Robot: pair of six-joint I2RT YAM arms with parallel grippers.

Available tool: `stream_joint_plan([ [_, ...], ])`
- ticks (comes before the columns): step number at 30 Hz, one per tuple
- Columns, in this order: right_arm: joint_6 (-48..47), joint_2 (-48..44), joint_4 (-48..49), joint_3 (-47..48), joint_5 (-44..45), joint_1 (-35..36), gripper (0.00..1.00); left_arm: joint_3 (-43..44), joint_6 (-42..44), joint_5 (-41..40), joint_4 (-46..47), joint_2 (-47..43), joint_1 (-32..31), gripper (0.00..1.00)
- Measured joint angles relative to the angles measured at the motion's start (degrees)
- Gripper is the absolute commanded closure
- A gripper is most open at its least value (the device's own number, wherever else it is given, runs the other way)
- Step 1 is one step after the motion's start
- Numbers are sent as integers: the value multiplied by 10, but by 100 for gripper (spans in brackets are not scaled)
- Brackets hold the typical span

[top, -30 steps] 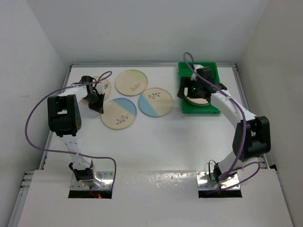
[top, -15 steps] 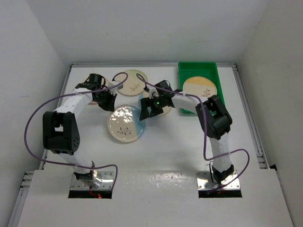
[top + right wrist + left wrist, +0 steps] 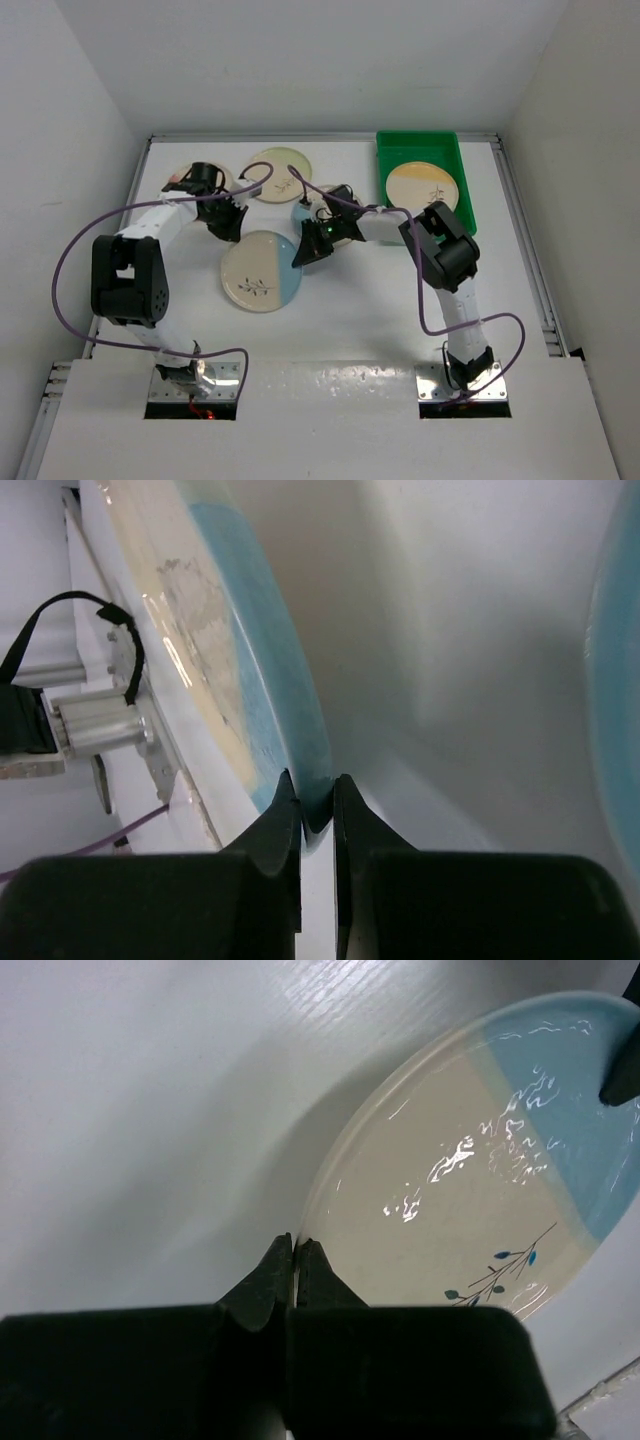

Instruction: Place the plates into the plastic bin on the countertop

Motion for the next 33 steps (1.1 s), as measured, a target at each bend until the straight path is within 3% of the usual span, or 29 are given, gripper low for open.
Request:
stream_joint_plan([
  [2,9,-9,12,-15,-3,-3,100,0,0,1,1,1,0,100],
  [5,15,-37,12,-31,0,-9,100,4,-4,5,2,1,0,64],
  [6,20,-52,3,-33,4,-14,100,14,-12,7,-3,1,6,46],
  [8,28,-83,-14,-34,21,-37,100,44,-28,20,-9,2,20,38],
  [11,47,-137,-22,-34,28,-99,100,97,-62,34,0,2,66,36],
  [17,135,-257,48,-65,82,-309,100,151,-132,14,31,10,157,35],
  [22,224,-283,110,-142,168,-461,100,156,-173,-9,34,46,194,35],
  [26,255,-269,91,-188,211,-506,100,156,-186,-21,31,65,205,35],
  [33,265,-234,69,-199,199,-498,100,156,-187,-33,33,73,211,35],
])
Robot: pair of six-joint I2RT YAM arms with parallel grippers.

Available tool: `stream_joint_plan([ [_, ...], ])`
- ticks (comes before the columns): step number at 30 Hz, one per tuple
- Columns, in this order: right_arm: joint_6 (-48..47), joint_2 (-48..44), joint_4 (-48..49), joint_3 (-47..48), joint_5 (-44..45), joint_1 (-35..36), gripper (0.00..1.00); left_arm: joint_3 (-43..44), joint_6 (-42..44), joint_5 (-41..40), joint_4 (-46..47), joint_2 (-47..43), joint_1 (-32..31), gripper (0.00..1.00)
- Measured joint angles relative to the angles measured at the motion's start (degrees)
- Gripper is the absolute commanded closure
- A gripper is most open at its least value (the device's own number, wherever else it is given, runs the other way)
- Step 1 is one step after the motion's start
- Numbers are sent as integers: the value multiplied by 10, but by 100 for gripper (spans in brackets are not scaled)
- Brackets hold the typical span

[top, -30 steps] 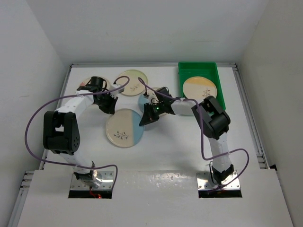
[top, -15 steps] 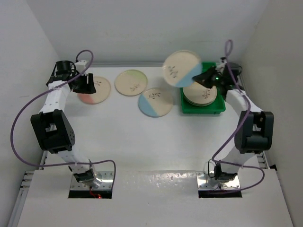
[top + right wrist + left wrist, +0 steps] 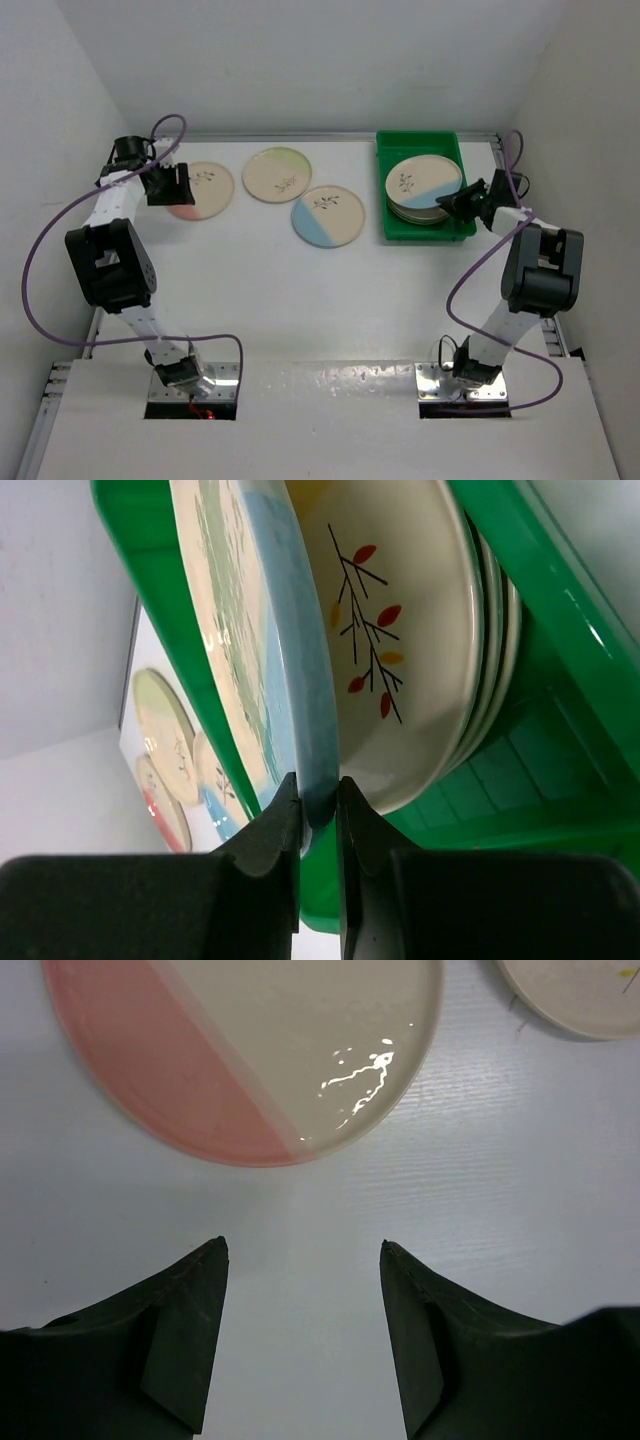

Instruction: Place the plates into the plastic bin on the countertop

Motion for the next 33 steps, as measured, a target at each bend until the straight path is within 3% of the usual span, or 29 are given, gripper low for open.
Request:
stream_joint_plan([
  [2,3,0,7,-4,-2,2,99,0,-1,-3,5,11,5,35],
  [7,7,3,3,-9,-1,1,63,12,-15,-11,16,62,23,35],
  [20,-112,13,-181,85,90,40,38,139,-83,-52,36,242,44,34],
  [21,-124,10,-194,92,101,45,36,149,-85,-53,37,248,44,37],
  [22,-136,4,-209,98,113,51,35,157,-88,-56,43,255,44,45],
  [25,-172,-25,-247,109,156,74,34,181,-88,-62,47,273,44,85],
  [27,-195,-48,-265,115,181,91,32,195,-79,-56,43,281,45,100],
  [33,-268,-97,-281,148,227,153,31,201,24,-42,27,283,36,100],
])
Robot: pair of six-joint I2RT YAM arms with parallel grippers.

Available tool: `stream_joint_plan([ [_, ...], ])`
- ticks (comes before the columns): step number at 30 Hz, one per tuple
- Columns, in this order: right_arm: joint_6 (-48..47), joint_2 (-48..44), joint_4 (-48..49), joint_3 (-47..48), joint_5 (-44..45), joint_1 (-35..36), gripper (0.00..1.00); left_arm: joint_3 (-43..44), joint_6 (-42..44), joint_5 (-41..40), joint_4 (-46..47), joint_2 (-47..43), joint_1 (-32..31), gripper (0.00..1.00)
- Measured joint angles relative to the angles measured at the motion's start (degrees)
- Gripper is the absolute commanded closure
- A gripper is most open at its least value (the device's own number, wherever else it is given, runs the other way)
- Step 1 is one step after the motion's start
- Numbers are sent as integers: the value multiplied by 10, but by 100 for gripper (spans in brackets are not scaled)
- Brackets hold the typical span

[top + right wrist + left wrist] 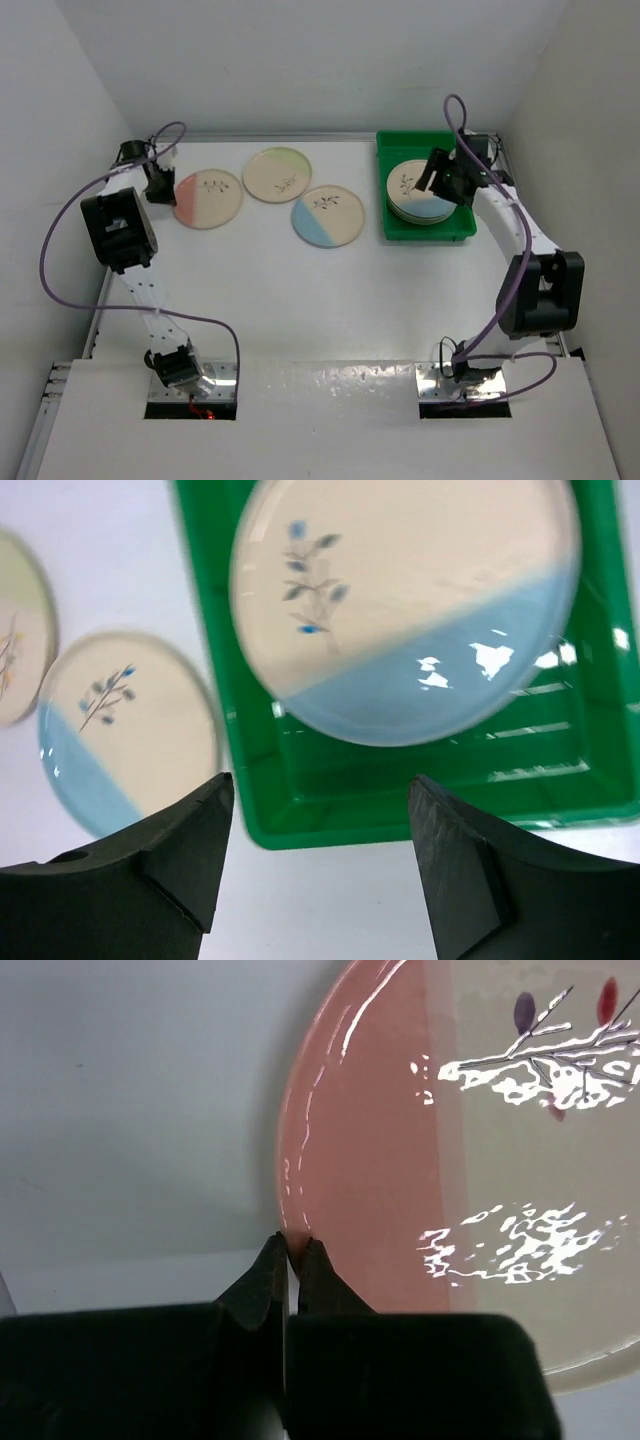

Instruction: Place the plates into the plastic bin on the countertop

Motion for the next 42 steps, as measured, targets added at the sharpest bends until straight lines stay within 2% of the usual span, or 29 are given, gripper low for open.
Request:
stream_joint_plan([
  [4,-49,0,3,22,5,63,30,-123,134,-33,31,-76,-39,100],
  [7,-71,3,6,23,-1,109,30,-217,212,-36,24,-143,-70,87],
  [8,-76,7,7,23,-7,125,29,-252,233,-33,19,-167,-83,78],
  [12,-84,26,13,24,-25,159,27,-311,260,-23,-1,-209,-97,61],
  [17,-95,60,20,34,-70,196,21,-334,261,-22,7,-225,-108,57],
  [19,-104,73,22,38,-102,212,19,-341,254,-26,9,-229,-120,84],
  [20,-109,79,22,41,-117,221,19,-343,252,-35,9,-231,-130,95],
  [21,-112,85,22,43,-130,229,19,-347,254,-49,17,-230,-137,100],
  [25,-120,124,23,58,-189,265,19,-337,248,-49,8,-229,-166,100],
  [32,-117,228,46,94,-268,322,18,-336,248,71,-73,-252,-205,100],
  [37,-91,301,81,120,-312,348,18,-329,254,134,-122,-313,-225,100],
  [38,-83,313,88,123,-320,351,26,-326,255,142,-127,-327,-227,100],
  [39,-74,331,102,128,-329,353,26,-321,256,151,-130,-342,-229,100],
  [41,-59,351,115,135,-360,353,38,-320,260,157,-129,-349,-232,100],
  [42,-50,360,127,139,-373,353,50,-320,262,157,-129,-350,-233,100],
])
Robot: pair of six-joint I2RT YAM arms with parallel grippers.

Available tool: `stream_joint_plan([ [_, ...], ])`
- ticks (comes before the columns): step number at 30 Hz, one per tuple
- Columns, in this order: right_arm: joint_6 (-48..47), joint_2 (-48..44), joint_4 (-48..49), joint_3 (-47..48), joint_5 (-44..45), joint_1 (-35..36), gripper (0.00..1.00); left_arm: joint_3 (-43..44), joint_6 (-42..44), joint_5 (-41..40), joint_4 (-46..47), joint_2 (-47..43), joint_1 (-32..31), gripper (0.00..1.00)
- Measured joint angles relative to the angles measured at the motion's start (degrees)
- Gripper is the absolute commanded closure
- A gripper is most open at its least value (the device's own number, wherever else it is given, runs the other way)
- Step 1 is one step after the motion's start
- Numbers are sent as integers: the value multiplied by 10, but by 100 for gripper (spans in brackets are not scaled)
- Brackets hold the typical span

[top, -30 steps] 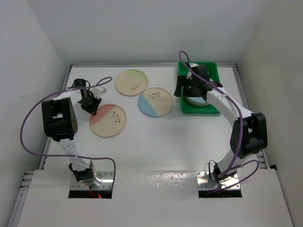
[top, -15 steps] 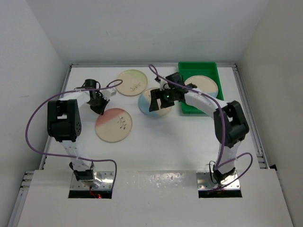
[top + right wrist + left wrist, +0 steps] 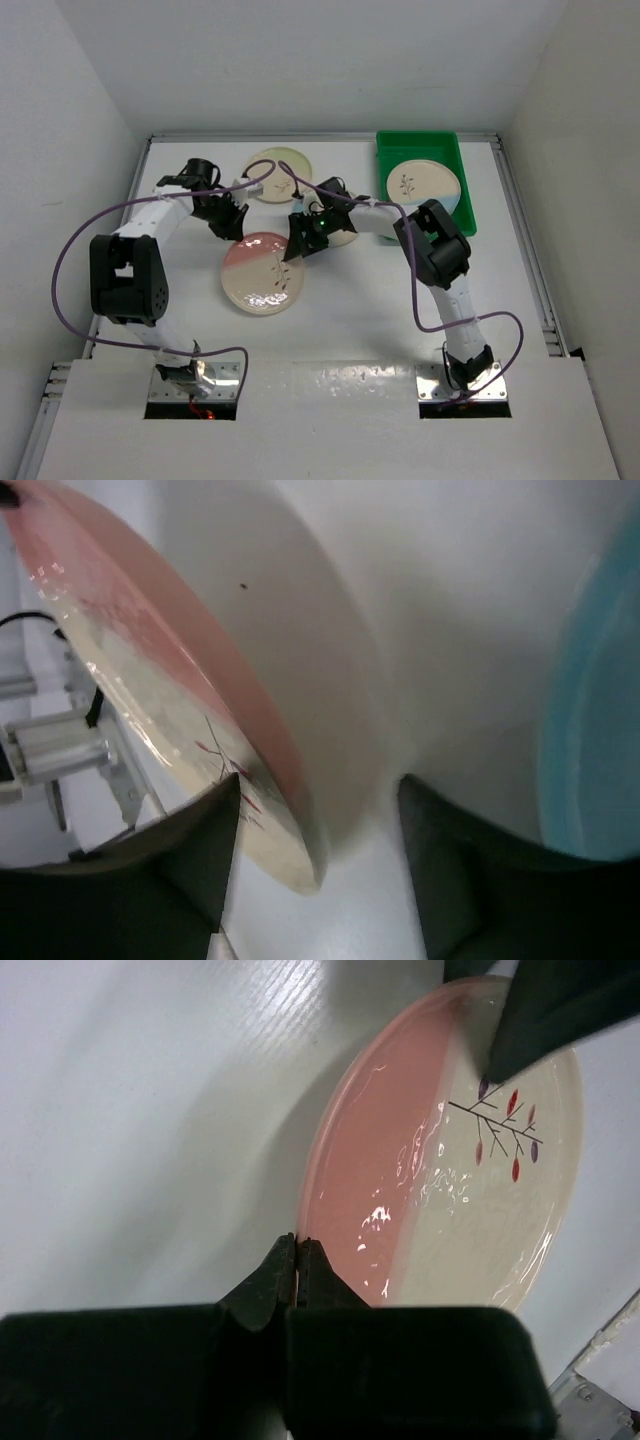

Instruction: Place the plates into the plastic bin on the countertop

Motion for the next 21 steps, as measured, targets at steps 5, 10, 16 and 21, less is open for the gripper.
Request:
stream_joint_plan([
  [5,33,15,44,-20,-83,3,97,-15,2,-12,8,0,0,100],
  [10,73,-8,66,-63,-101,3,100,-17,-10,-10,14,1,-1,91],
  [16,72,-120,27,-84,-56,-31,100,73,-82,-11,16,22,16,50],
  [21,129,-217,91,-108,-53,-157,100,153,-206,-21,92,52,46,46],
])
